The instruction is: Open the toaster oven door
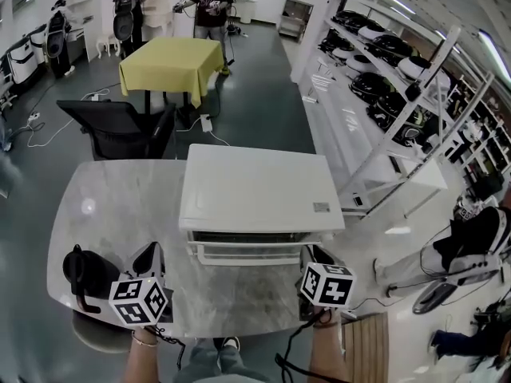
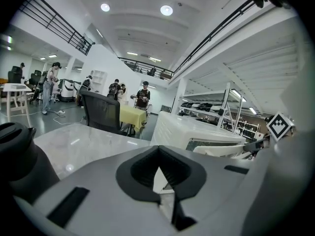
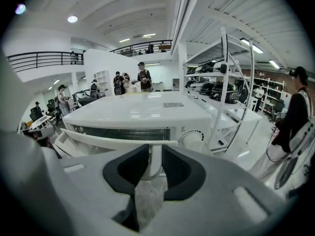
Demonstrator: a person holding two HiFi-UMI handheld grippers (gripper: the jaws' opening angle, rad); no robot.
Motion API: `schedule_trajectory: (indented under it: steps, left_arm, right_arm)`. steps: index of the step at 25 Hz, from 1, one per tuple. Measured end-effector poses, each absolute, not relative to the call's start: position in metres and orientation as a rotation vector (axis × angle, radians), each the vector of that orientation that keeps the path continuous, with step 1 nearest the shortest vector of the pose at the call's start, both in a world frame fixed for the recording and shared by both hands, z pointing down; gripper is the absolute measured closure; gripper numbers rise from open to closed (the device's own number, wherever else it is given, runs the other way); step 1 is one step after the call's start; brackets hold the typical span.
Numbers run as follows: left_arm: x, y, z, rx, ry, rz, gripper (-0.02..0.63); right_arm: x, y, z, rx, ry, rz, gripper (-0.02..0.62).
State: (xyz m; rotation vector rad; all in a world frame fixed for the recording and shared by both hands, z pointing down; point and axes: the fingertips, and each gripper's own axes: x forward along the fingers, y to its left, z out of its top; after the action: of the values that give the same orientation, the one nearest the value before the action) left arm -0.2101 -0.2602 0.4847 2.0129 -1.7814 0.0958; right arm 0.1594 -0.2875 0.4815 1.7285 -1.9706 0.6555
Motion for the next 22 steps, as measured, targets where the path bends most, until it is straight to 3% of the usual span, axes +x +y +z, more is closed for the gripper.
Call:
schedule_trajectory:
  steps: [22]
  left_arm:
    - [-0.199,-0.24,0.482,2.026,-1.772,0.125,0.601]
  right_arm:
    - [0.162,-0.26,0.492,1.712,-1.979,0.688,0.512]
